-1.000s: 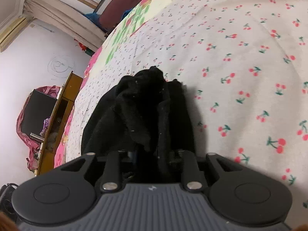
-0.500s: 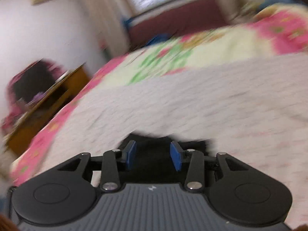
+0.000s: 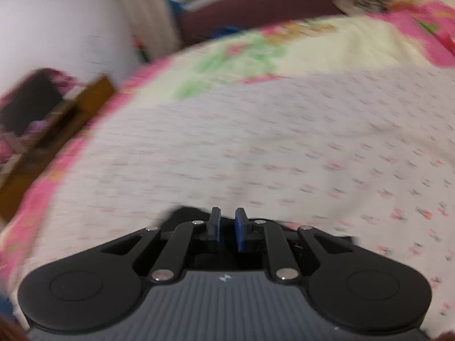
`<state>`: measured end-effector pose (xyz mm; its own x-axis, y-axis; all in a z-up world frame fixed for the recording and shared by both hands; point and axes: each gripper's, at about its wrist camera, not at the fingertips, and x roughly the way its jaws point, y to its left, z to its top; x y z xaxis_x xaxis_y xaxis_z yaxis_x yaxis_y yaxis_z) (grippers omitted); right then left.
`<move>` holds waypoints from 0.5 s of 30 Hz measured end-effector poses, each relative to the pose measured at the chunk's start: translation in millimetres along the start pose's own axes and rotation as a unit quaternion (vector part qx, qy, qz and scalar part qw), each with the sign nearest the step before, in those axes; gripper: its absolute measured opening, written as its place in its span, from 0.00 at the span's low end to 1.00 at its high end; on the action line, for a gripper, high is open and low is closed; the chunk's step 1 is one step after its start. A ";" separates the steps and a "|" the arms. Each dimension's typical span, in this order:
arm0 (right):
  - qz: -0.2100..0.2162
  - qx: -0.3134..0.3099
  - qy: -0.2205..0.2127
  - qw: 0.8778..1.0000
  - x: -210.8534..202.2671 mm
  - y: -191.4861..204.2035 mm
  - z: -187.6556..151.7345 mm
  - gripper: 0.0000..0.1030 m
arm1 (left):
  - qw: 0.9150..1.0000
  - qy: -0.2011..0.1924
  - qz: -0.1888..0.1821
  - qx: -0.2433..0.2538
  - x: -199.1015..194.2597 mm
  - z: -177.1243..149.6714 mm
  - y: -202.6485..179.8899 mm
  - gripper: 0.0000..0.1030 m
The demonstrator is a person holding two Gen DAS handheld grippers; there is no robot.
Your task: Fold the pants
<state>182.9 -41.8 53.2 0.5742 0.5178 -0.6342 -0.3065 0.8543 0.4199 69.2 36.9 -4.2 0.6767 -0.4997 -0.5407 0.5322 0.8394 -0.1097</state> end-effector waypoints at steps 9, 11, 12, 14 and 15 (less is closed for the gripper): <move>-0.060 -0.058 0.106 0.991 100.8 16.9 -4.6 0.00 | 1.000 0.013 0.022 0.017 3.4 -3.7 -13.5 0.83; -0.056 -0.060 0.099 0.992 97.9 16.4 -0.6 0.00 | 0.999 0.017 0.022 0.018 6.0 -5.0 -11.7 0.83; -0.050 -0.061 0.093 0.992 90.9 15.7 1.6 0.00 | 1.000 0.017 0.020 0.017 5.8 -5.1 -11.9 0.83; -0.050 -0.043 0.070 0.995 67.2 9.6 6.9 0.05 | 0.999 0.017 0.022 0.021 2.9 -3.9 -15.0 0.83; -0.051 -0.046 0.049 0.996 46.6 8.9 7.5 0.13 | 0.999 0.013 0.024 0.021 0.3 -3.1 -16.5 0.83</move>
<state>212.6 -10.4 32.3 0.5299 0.4259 -0.7333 -0.3218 0.9010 0.2908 59.0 23.6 -5.1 0.6888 -0.4520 -0.5668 0.5203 0.8527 -0.0477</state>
